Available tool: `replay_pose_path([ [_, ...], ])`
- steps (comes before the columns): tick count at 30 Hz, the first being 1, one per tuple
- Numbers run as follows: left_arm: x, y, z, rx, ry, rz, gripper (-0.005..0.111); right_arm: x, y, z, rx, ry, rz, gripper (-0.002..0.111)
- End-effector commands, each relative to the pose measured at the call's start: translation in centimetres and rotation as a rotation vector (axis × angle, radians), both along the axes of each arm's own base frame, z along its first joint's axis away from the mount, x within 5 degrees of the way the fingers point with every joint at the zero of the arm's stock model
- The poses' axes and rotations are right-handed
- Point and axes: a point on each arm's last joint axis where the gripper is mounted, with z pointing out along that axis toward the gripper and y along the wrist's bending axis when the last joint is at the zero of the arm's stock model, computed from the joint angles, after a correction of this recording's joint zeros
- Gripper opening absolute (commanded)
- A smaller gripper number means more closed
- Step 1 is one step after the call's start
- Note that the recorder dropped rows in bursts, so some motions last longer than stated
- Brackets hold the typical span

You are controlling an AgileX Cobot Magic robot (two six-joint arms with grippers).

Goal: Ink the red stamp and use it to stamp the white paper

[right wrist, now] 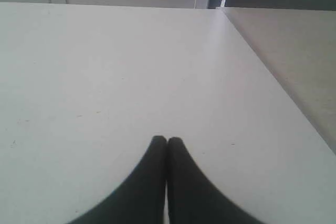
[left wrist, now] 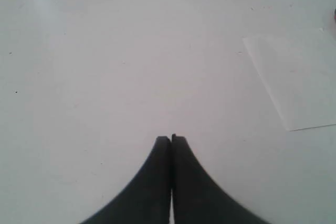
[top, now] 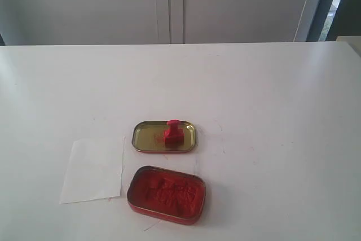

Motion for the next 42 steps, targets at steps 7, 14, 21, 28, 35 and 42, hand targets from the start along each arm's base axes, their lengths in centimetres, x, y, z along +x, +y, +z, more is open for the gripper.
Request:
replay_pose_path([
  [7, -0.1, 0.0, -0.3, -0.005, 0.011, 0.003, 0.000, 0.0, 0.0, 0.1, -0.006, -0.023, 0.003, 0.000],
  [14, -0.1, 0.0, -0.3, -0.005, 0.011, 0.003, 0.000, 0.3, 0.0, 1.4, -0.001, -0.171, 0.001, 0.000],
  [21, -0.1, 0.0, -0.3, -0.005, 0.011, 0.003, 0.000, 0.3, 0.0, 3.3, -0.024, -0.378, 0.005, 0.000],
  [28, -0.1, 0.0, -0.3, -0.005, 0.011, 0.003, 0.000, 0.1, 0.1, 4.4, -0.039, -0.509, 0.009, 0.000],
  [35, -0.1, 0.0, -0.3, -0.005, 0.011, 0.003, 0.000, 0.0, 0.1, 4.7, -0.041, -0.534, 0.009, 0.000],
  [42, -0.1, 0.0, -0.3, -0.005, 0.011, 0.003, 0.000, 0.0, 0.1, 4.7, -0.041, -0.534, 0.009, 0.000],
])
